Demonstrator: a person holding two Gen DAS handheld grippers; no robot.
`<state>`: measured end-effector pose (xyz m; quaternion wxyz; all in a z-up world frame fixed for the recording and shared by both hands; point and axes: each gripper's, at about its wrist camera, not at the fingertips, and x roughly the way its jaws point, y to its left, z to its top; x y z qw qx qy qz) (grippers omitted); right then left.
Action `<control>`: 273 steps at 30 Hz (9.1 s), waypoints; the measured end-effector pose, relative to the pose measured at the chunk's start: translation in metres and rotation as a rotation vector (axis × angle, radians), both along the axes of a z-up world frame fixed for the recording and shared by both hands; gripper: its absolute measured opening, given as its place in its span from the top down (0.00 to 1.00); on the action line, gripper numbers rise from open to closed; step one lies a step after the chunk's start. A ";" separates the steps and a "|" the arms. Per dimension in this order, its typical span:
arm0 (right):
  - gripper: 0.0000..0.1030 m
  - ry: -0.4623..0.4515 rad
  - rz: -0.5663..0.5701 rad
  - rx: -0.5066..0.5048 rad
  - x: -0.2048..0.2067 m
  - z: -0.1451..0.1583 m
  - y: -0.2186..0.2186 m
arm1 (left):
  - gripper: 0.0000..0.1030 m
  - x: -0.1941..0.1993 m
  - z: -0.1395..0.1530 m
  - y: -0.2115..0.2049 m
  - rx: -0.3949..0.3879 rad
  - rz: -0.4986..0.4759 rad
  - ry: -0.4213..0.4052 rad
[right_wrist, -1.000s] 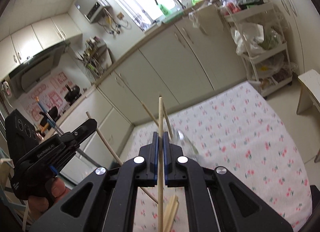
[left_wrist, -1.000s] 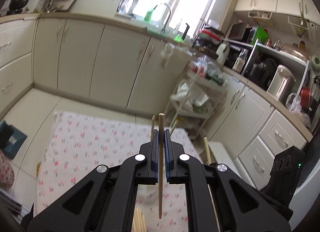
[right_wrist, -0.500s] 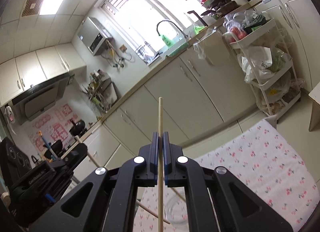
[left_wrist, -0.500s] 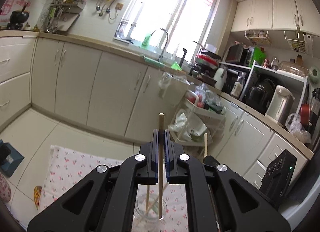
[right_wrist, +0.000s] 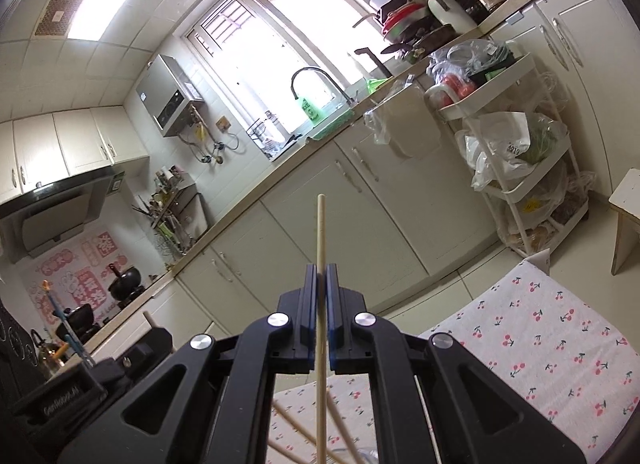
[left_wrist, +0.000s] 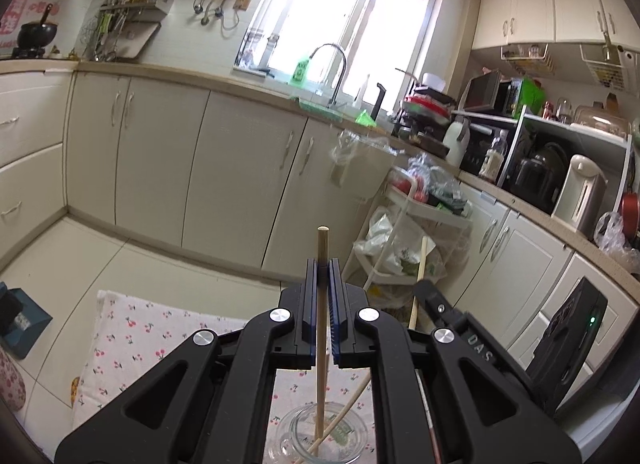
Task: Organize utensils
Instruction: 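Lift both held chopsticks upright and carry them over the jar mouth, then drop the chopsticks into the jar by opening both grippers, then grasp a loose chopstick with the right gripper while the left gripper grasps another, then lift both held chopsticks upright and carry them over the jar mouth, then drop the chopsticks into the jar by opening both grippers, then grasp a loose chopstick with the right gripper while the left gripper grasps another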
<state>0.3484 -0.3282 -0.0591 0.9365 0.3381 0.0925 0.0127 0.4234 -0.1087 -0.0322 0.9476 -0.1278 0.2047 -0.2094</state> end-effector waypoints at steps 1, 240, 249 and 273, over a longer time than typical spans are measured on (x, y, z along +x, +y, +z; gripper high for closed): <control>0.95 0.000 -0.004 -0.002 0.001 -0.003 0.000 | 0.95 0.001 -0.004 -0.001 0.004 -0.002 0.005; 0.90 -0.013 0.107 -0.333 -0.029 -0.018 0.047 | 0.90 -0.012 -0.063 -0.007 0.023 0.124 -0.062; 0.75 0.022 0.091 -0.320 -0.081 -0.004 0.034 | 0.67 -0.051 -0.063 0.007 0.076 0.092 0.005; 0.66 0.624 0.401 -0.505 -0.159 -0.122 0.119 | 0.52 -0.163 -0.153 0.064 0.279 0.062 0.405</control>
